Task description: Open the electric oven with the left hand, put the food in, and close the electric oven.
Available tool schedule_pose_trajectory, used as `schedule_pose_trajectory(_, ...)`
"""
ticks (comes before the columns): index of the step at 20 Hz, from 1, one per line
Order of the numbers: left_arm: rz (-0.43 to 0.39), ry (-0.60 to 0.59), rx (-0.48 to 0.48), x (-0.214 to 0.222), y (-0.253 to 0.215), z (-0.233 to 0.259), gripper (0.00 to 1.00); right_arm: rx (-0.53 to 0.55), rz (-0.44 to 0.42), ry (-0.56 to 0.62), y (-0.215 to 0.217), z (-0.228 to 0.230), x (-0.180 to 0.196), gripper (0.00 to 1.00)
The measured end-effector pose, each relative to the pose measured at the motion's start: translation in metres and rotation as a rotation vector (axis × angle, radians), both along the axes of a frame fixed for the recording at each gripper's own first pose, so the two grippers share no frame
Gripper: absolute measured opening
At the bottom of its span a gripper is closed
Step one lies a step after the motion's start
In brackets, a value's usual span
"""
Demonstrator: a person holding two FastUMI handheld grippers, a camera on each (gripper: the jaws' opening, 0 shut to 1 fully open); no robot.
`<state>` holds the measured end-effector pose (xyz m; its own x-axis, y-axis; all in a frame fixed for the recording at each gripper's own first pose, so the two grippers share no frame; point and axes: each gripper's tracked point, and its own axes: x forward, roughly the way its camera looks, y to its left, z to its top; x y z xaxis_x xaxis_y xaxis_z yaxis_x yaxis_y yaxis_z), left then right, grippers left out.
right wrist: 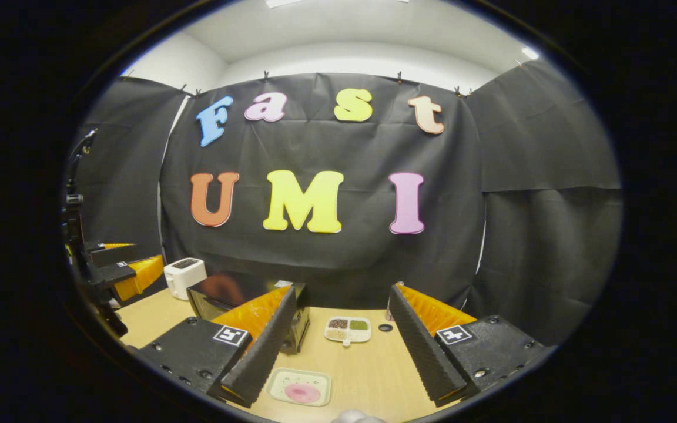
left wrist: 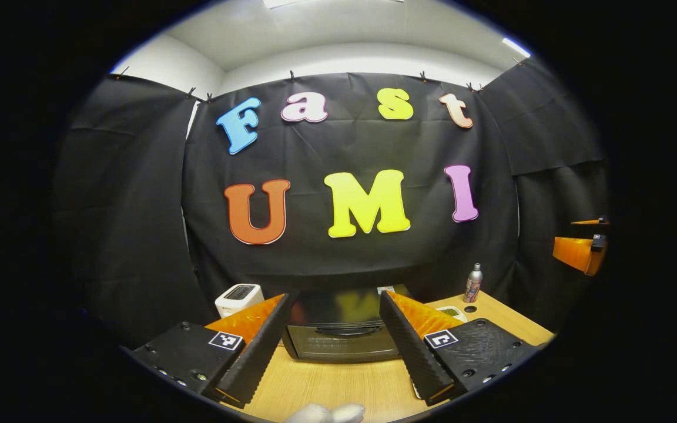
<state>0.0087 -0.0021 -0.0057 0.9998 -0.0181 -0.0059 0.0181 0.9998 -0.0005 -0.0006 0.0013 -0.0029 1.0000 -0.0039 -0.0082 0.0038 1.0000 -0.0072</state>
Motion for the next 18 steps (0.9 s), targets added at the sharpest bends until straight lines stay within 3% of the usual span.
schedule_pose_trajectory(8, -0.038, 0.007, -0.001, 0.037, -0.009, -0.023, 0.96, -0.011, -0.011, 0.018, -0.002, 0.000, -0.005, 0.97)
schedule_pose_trajectory(13, -0.080, 0.074, 0.001, 0.086, -0.025, -0.074, 0.97, -0.019, -0.040, 0.040, -0.012, 0.000, -0.011, 0.97)
schedule_pose_trajectory(18, -0.070, 0.151, -0.006, 0.134, -0.021, -0.123, 0.97, -0.044, -0.096, 0.050, -0.030, 0.007, -0.017, 0.97)
